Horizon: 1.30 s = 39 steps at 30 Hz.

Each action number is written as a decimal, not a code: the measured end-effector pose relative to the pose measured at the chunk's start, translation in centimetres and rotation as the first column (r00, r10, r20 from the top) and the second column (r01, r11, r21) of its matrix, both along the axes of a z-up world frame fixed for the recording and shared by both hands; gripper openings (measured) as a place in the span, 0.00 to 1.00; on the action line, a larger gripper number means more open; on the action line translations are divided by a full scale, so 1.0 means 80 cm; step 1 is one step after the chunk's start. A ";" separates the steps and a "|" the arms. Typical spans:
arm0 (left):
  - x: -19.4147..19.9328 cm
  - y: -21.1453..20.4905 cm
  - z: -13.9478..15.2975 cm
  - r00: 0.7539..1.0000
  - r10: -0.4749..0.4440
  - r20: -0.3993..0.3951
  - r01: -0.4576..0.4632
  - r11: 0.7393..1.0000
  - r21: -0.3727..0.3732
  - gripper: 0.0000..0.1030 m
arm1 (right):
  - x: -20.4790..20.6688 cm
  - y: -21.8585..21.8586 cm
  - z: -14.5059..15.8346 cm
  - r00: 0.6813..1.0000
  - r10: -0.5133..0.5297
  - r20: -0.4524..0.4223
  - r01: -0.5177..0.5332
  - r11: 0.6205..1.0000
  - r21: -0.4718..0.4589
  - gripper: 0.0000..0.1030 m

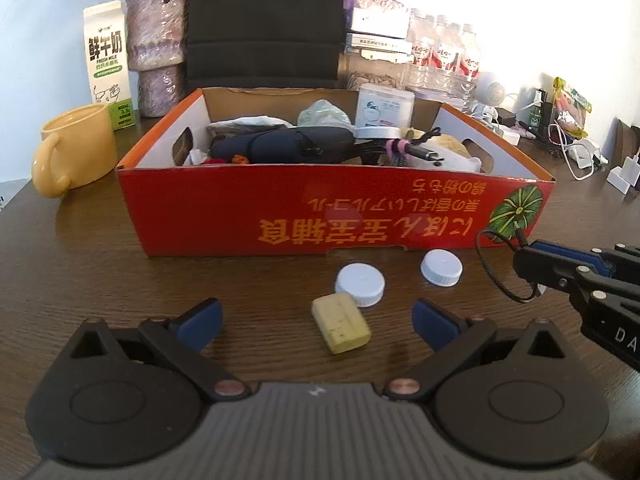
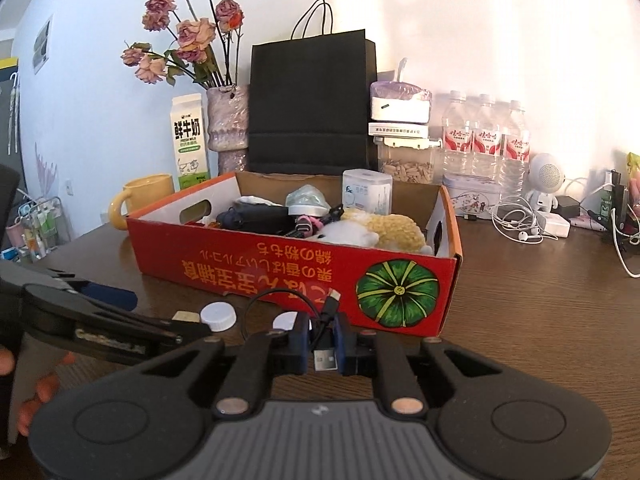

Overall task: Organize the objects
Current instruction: 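Grasp the yellow soap bar with the left tool while the right tool holds the cable, then carry the soap bar with the left tool while the right tool carries the cable over the box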

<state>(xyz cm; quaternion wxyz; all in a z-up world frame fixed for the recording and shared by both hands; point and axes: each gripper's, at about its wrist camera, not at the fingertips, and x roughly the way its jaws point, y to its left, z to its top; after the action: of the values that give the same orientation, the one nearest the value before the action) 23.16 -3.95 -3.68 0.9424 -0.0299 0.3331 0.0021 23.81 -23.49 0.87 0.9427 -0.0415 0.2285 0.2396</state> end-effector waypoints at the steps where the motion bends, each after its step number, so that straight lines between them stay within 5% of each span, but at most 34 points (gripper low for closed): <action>1: 0.000 -0.003 -0.001 1.000 -0.003 -0.001 0.003 1.000 0.003 0.92 | 0.000 0.001 0.000 1.000 0.000 0.000 0.000 1.000 -0.001 0.11; 4: -0.002 -0.011 -0.002 1.000 -0.015 0.009 0.015 0.999 0.034 0.64 | 0.000 0.002 0.000 1.000 -0.001 0.001 0.001 1.000 -0.003 0.11; 6: -0.006 -0.010 -0.001 0.999 -0.026 0.023 0.026 0.999 0.028 0.27 | 0.000 0.003 -0.001 1.000 0.000 0.001 0.000 1.000 -0.006 0.11; 8: -0.008 -0.008 0.001 0.999 -0.029 0.028 0.029 1.000 0.003 0.21 | 0.000 0.003 -0.001 1.000 0.002 -0.002 -0.002 1.000 -0.010 0.11; 27: -0.047 0.029 0.036 0.988 -0.008 0.156 0.020 0.997 -0.077 0.21 | -0.005 0.007 0.001 1.000 0.002 0.021 -0.002 1.000 -0.020 0.11; 39: -0.040 0.045 0.091 0.959 -0.010 0.284 0.030 0.997 -0.066 0.21 | -0.001 0.043 0.047 0.991 0.022 0.130 -0.022 1.000 0.001 0.11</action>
<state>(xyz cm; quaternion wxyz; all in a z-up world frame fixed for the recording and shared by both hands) 19.94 -0.32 3.59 0.9788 -0.0594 0.1948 -0.0234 23.75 -20.01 4.65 0.9529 -0.0586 0.1658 0.2471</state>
